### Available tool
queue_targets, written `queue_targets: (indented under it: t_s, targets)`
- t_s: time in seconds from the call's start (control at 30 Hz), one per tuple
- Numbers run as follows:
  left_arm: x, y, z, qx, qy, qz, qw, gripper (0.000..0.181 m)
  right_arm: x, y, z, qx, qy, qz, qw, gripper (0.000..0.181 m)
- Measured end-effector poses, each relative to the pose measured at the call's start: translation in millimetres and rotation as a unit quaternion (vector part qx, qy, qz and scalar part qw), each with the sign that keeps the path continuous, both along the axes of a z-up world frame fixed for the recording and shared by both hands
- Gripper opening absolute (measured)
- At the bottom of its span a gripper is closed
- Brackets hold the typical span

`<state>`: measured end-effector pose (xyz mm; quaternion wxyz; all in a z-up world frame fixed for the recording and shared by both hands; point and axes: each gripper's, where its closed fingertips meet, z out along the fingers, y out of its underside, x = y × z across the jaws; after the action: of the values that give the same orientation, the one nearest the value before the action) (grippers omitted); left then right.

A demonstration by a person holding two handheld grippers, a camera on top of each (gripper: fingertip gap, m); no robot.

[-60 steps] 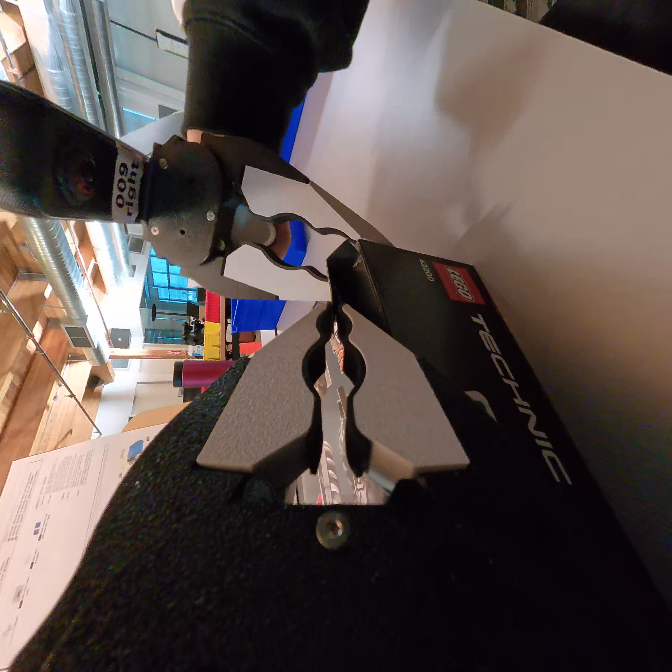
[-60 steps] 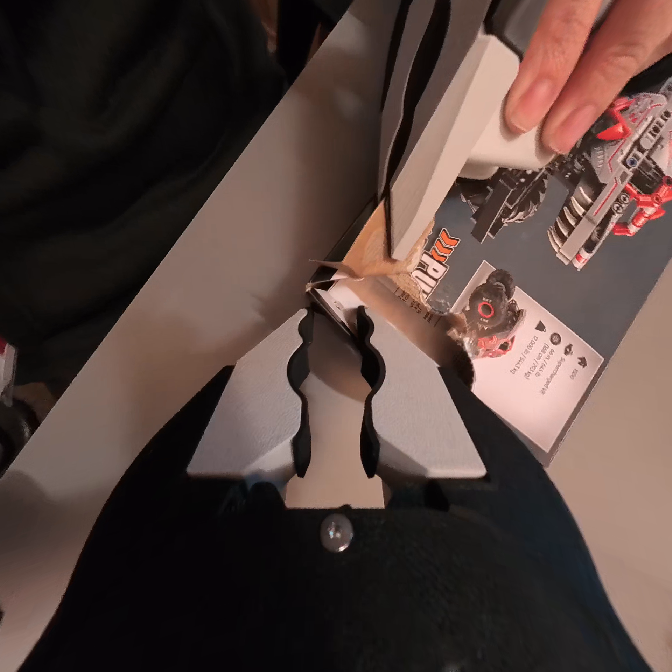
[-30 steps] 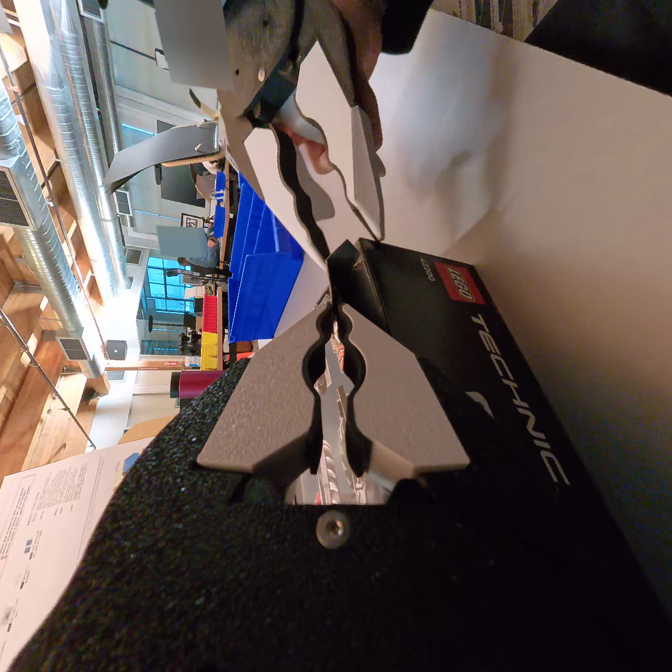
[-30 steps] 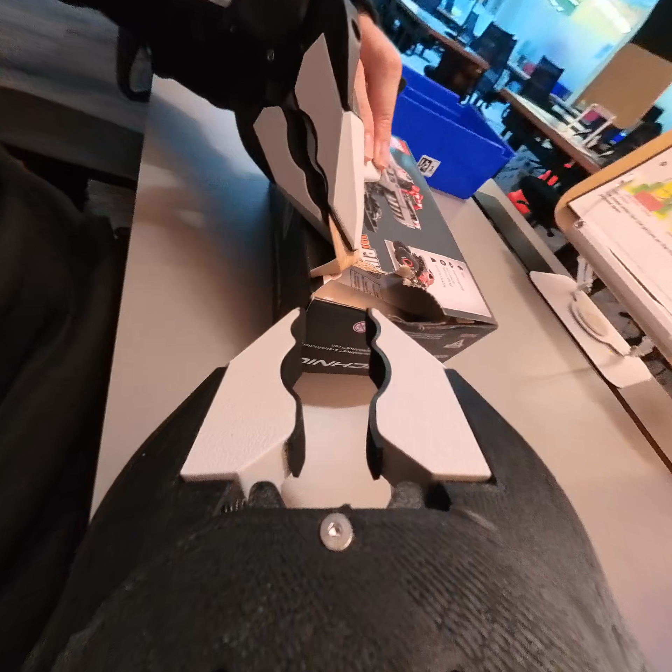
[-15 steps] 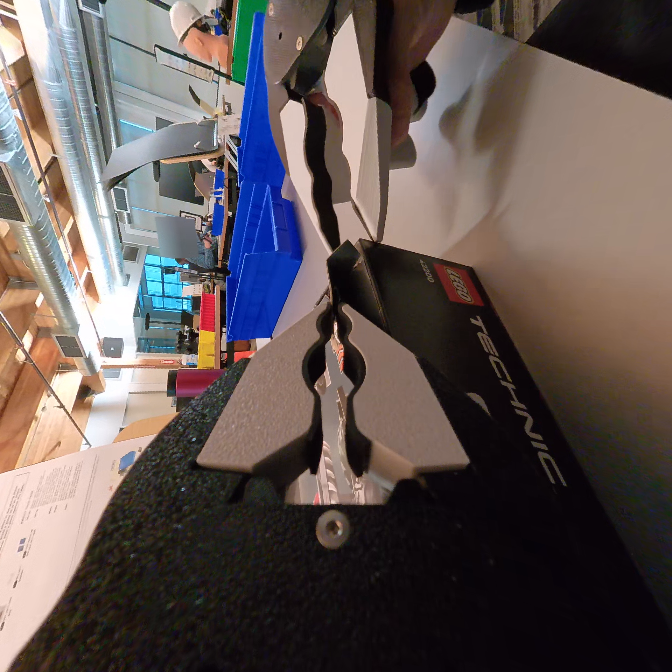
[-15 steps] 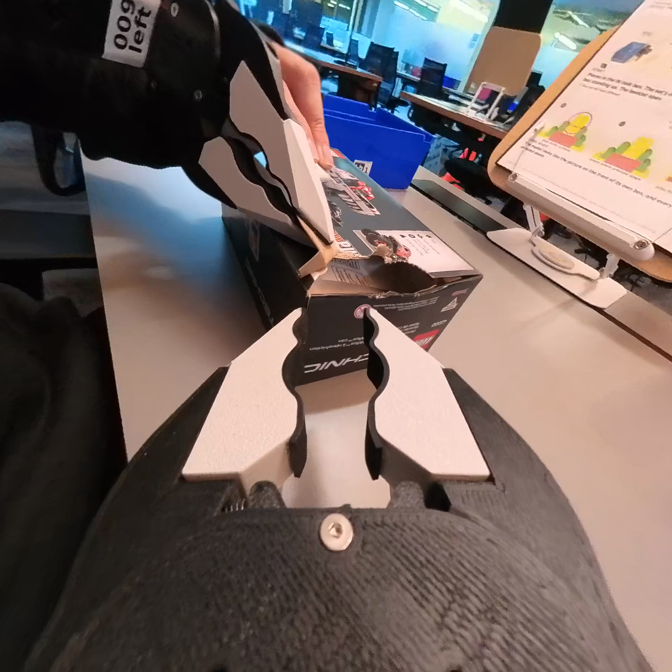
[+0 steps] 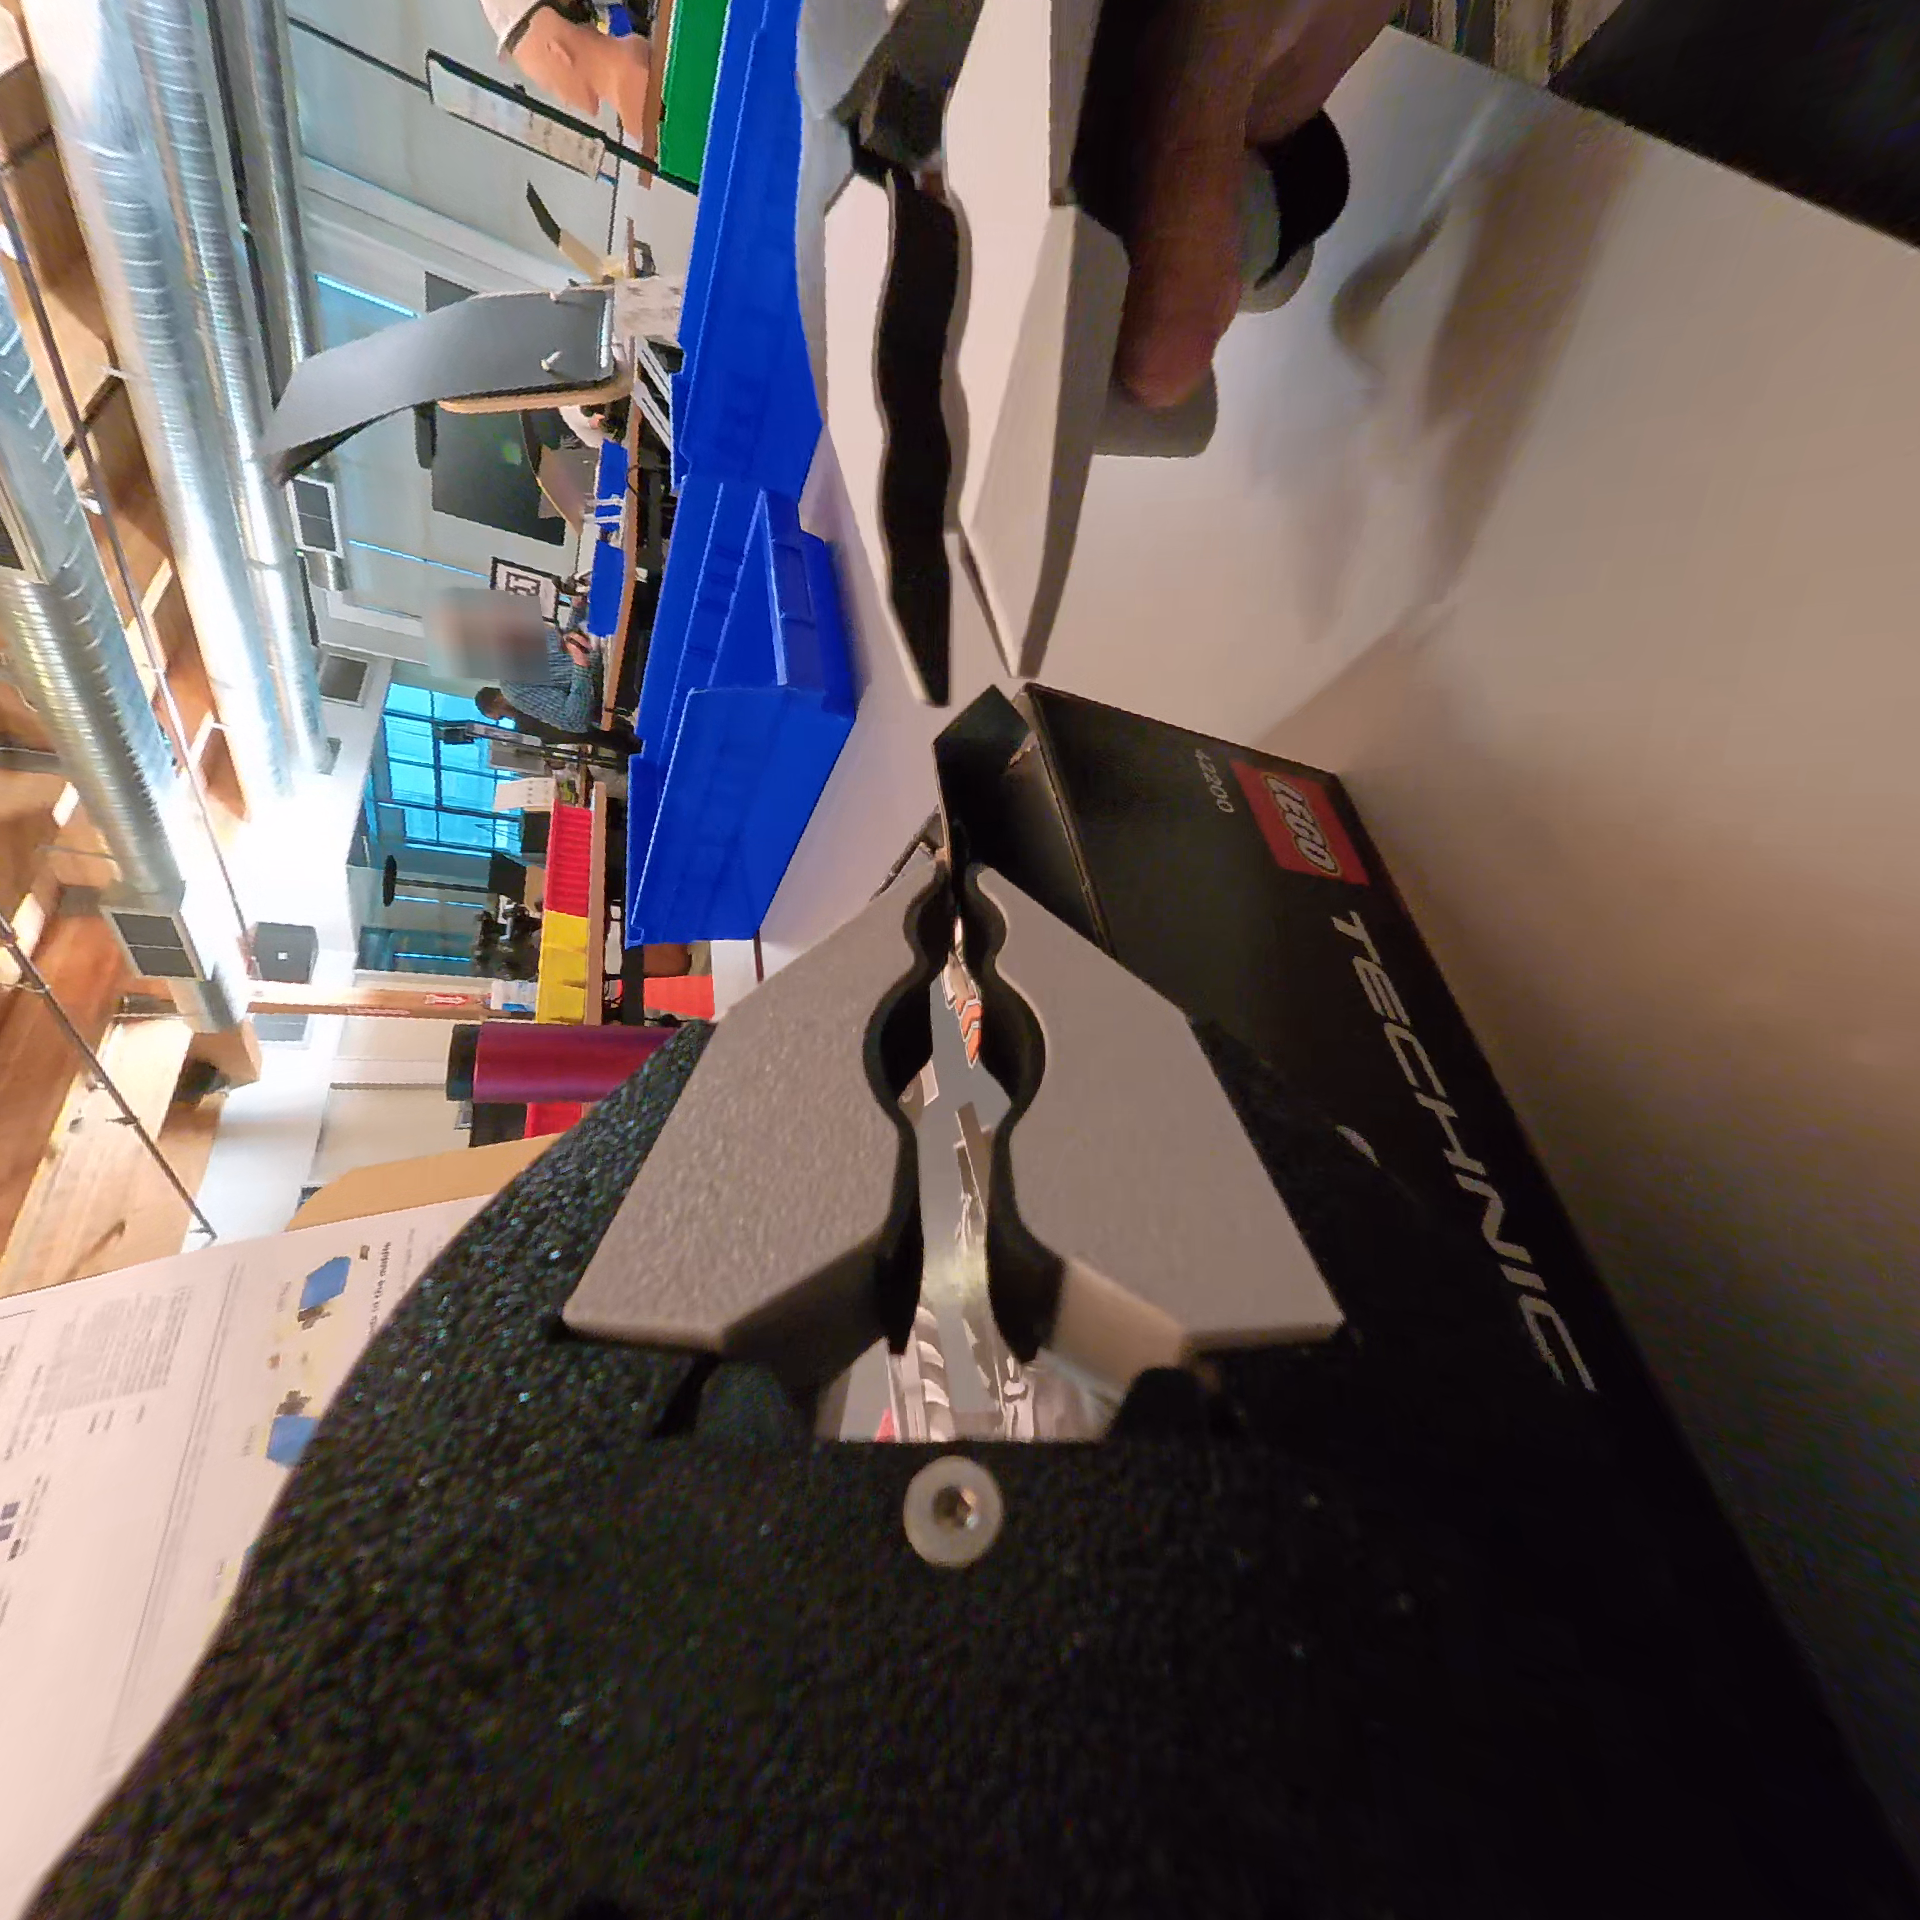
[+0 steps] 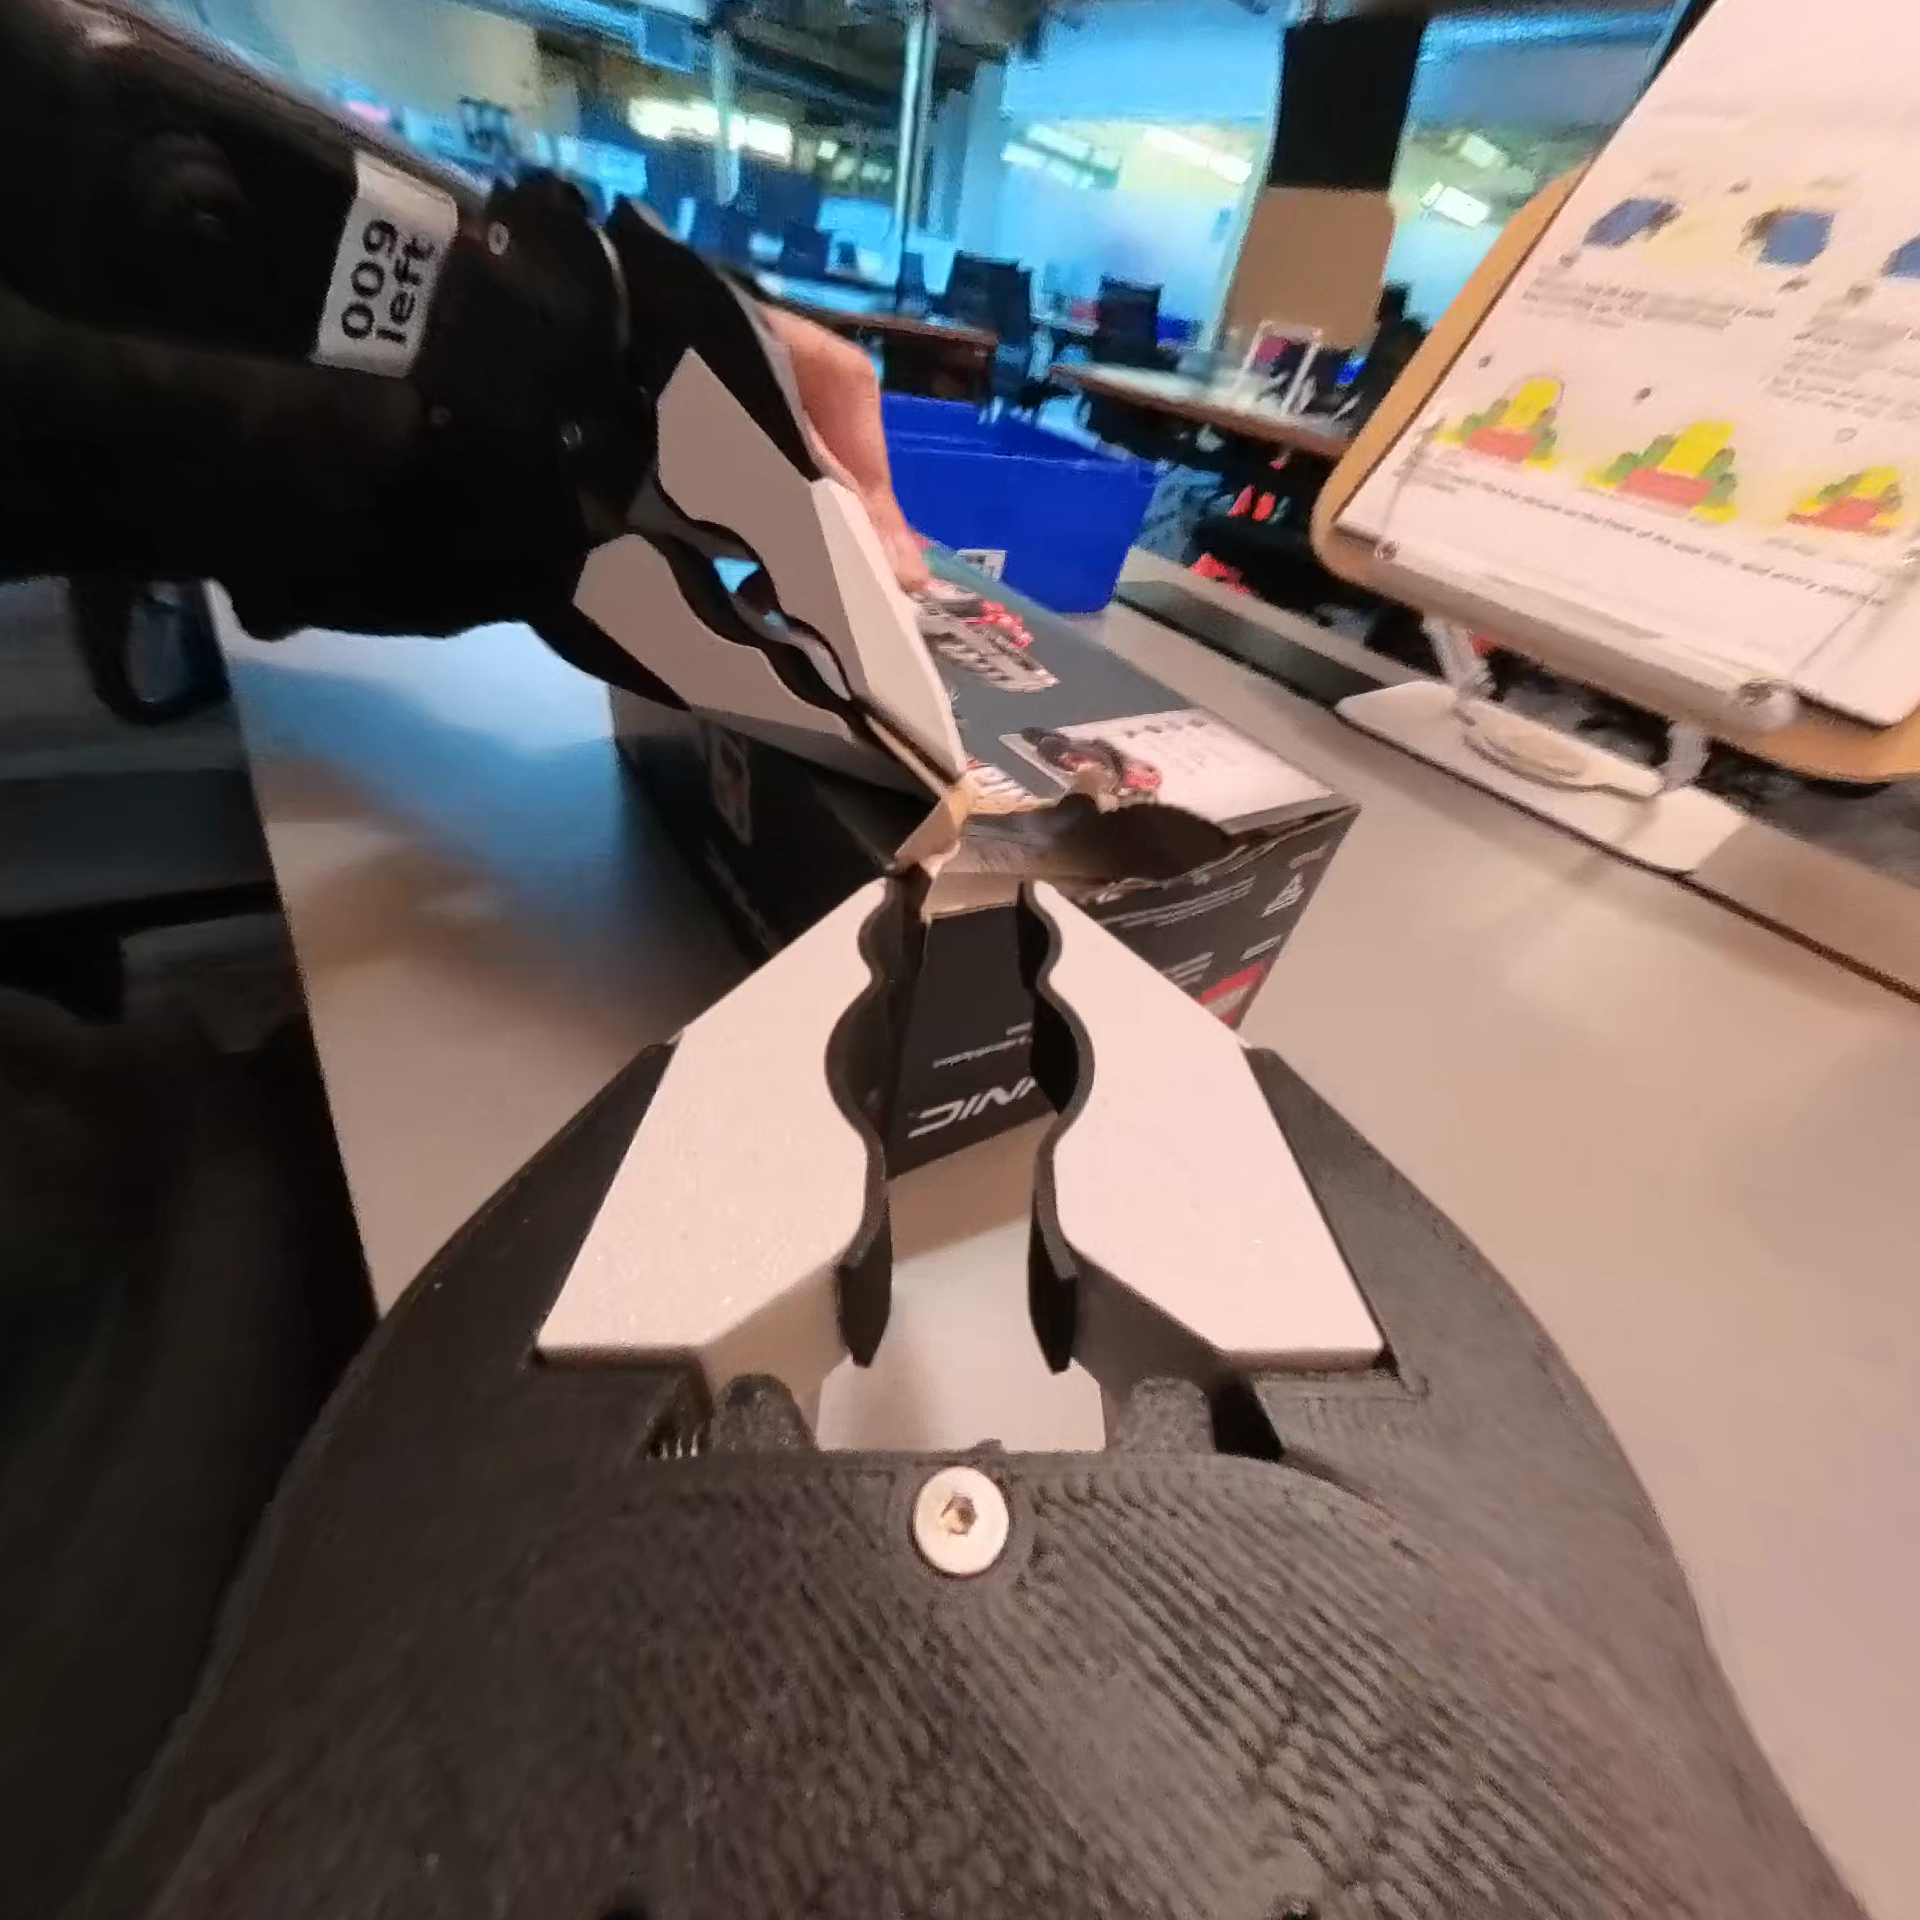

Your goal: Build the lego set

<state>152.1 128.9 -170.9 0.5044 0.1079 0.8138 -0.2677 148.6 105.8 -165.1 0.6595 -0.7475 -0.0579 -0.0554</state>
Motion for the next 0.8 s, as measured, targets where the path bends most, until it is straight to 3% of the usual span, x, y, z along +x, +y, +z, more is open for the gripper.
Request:
queue_targets:
  t_s: [0.5, 0.8]
  targets:
    - [-2.1, 2.1, 0.5, -0.002, 0.002, 0.0, 1.0, 0.0, -4.1, -3.3, -11.6, -0.038, -0.019, 0.034, 0.998, 0.0]
    - [1.6, 7.1, 0.8, -0.004, 0.005, 0.015, 1.0, 0.0, 7.6, -0.3, -10.6, -0.03, -0.039, -0.021, 0.999, 0.01]
